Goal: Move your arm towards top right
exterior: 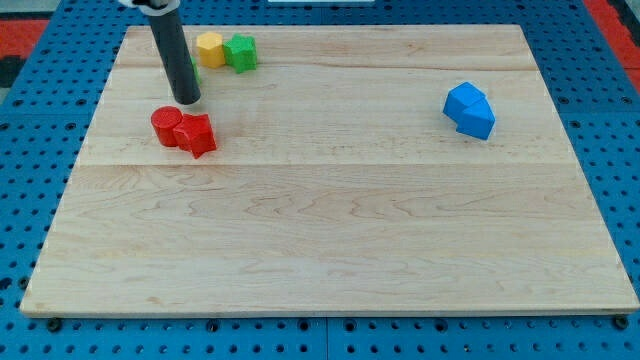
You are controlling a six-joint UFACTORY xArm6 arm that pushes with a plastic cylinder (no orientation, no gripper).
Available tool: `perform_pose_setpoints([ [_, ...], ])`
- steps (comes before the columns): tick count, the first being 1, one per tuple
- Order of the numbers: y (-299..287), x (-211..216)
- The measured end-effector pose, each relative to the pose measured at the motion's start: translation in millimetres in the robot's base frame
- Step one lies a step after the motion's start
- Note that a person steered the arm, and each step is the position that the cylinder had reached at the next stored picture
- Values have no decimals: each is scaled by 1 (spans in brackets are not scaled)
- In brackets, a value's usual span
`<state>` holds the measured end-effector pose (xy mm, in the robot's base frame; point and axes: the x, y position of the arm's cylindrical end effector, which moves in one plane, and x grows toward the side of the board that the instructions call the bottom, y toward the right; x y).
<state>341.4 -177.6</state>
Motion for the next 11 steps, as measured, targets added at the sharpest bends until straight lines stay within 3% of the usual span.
perform_pose_setpoints([
  [1, -26, -36],
  [2, -14, -53],
  [10, 13, -41],
  [11, 80, -41],
])
